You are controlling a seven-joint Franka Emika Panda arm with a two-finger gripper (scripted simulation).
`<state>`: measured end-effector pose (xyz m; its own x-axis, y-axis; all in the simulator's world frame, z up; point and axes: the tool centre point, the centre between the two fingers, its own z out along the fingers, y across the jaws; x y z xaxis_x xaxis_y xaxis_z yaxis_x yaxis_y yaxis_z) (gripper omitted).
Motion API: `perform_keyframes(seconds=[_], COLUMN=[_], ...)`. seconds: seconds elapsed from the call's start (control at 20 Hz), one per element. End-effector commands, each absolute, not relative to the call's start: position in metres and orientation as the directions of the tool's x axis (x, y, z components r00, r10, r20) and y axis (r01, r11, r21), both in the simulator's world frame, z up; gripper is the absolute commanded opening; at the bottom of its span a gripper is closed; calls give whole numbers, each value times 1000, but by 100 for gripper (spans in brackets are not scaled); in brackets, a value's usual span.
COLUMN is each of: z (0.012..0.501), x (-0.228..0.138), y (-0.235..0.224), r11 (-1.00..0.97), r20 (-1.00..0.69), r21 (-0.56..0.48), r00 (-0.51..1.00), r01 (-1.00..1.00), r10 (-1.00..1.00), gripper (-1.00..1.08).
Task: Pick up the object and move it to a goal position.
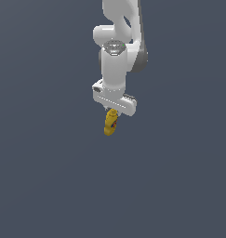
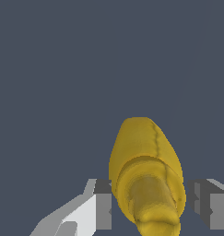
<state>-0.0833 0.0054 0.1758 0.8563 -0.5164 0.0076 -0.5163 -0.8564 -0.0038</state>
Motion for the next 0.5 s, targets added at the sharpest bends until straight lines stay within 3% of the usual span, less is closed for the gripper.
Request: perform_keyframes(seconds=[0.0,0.45], z=[172,173], x=[-78,-39], y=[24,98], r11=[-860,-860], r20=[1,0], r21=[-1,-2], r00=[860,860], r01=[-510,-510], r10=[-510,-510], gripper=[-100,-100])
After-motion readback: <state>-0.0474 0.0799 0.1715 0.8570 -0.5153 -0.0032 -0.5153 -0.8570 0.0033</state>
